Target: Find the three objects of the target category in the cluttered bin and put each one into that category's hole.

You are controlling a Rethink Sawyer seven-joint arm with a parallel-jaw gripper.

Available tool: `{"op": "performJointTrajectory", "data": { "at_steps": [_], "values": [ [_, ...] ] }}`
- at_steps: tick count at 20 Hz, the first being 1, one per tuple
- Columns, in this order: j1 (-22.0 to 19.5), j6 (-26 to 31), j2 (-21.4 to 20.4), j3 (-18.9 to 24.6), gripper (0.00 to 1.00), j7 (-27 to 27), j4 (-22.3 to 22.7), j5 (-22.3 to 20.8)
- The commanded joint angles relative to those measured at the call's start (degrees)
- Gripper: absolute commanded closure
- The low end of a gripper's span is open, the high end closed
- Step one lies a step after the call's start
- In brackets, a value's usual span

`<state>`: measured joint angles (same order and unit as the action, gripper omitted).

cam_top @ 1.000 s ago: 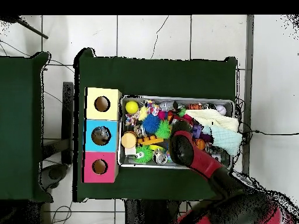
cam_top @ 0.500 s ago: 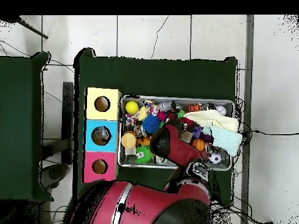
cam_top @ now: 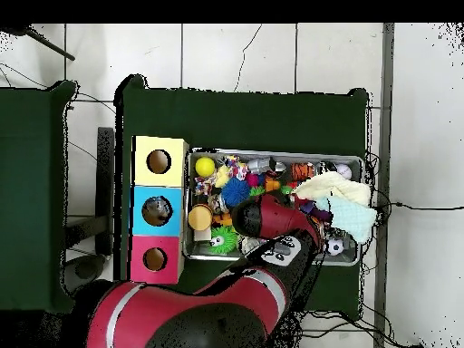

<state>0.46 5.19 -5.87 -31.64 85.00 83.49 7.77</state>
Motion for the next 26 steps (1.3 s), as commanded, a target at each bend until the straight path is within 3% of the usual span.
{"op": "performJointTrajectory", "data": {
  "at_steps": [1, 13, 22, 26],
  "values": [
    [-2.31, 16.10, 8.98, -2.77, 1.00, -8.13, -5.37, -11.94],
    [-7.01, 28.27, 2.88, -0.60, 1.00, -13.17, -9.62, -26.07],
    [-8.67, 30.49, 1.47, 5.01, 1.00, -14.72, -10.33, -32.17],
    [-10.53, 27.53, 1.57, 7.99, 1.00, -9.41, -8.42, -31.72]
  ]
}}
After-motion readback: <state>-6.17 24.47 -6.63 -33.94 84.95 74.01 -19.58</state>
